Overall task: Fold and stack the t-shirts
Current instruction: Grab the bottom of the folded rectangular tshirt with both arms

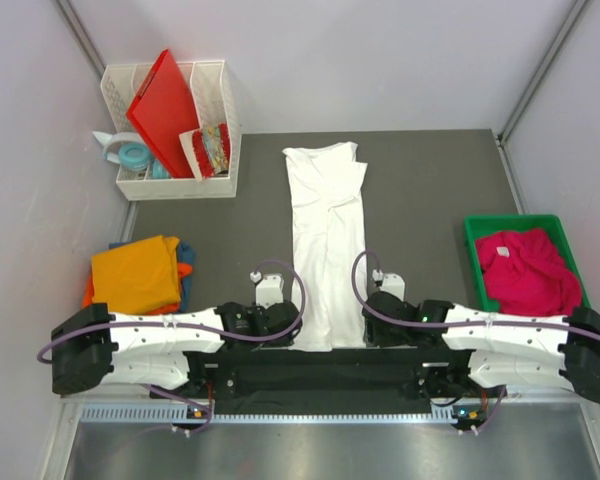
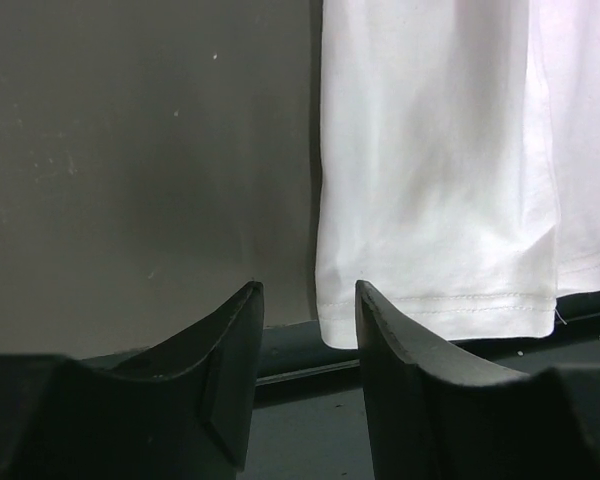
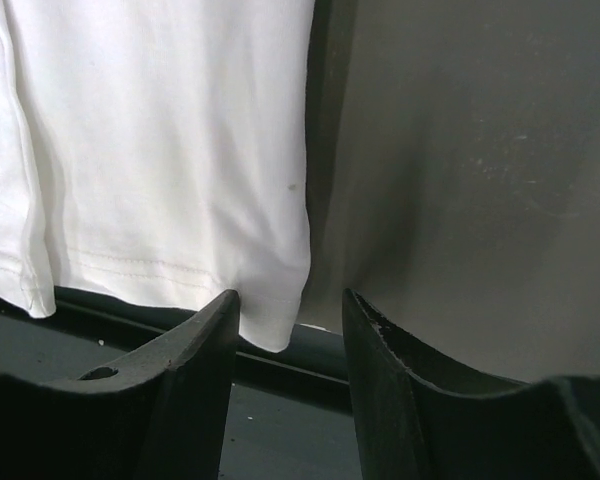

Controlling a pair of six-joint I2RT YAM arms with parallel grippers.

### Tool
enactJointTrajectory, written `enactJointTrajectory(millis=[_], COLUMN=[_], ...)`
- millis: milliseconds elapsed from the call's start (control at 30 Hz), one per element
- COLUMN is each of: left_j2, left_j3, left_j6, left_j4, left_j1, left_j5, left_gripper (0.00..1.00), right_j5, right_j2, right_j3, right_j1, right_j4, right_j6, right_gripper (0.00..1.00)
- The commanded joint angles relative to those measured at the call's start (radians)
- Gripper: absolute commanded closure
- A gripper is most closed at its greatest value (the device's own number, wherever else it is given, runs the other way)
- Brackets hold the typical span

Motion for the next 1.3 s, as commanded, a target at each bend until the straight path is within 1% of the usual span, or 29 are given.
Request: enactJointTrajectory(millis=[0,67,100,167,300,567,733,1067,1200,1267], left_j2=[0.007,0.020,0.024,0.043,0.070,0.122,0.153,0.055,0.034,0.040], left_j3=[0.005,0.006,0.008,0.008,0.012,0.012,0.014,0.002,-0.014,-0.020], left_j6=[-0.013,-0.011,-0.011,-0.008,-0.004,-0.002,-0.024,-0.105,-0.129,-0.134], left_j4=[0.042,0.053,0.056,0.063,0.080,0.117,0.111,-0.012,-0.029,-0.012], left_j1=[-0.004,-0.004,-0.004,-0.004,-0.004,-0.004,-0.009,-0.072,-0.090,-0.095], left_j5=[-0.012,-0.009,-0.004,0.004,0.019,0.037,0.071,0.044,0.041,0.044], left_gripper=[0.53,0.52,0.52,0.52,0.53,0.53,0.59,0.59,0.59,0.60], right_j5=[-0.022,-0.022,-0.020,-0.020,-0.022,-0.019,-0.017,-0.022,-0.020,-0.020], right_j2=[0.026,0.031,0.032,0.031,0.020,-0.018,-0.021,-0.023,-0.018,-0.017], right_j3=[-0.008,-0.010,-0.011,-0.016,-0.026,-0.043,-0.039,-0.037,-0.033,-0.033], right_j1=[0.025,0.028,0.030,0.031,0.035,0.041,0.041,0.045,0.048,0.048], right_j4=[0.045,0.033,0.025,0.013,-0.001,-0.030,-0.042,-0.044,-0.044,-0.042], right_j6=[0.018,0.028,0.032,0.038,0.051,0.066,0.061,0.061,0.061,0.061], right_gripper=[0.58,0.62,0.66,0.68,0.68,0.63,0.64,0.63,0.63,0.63])
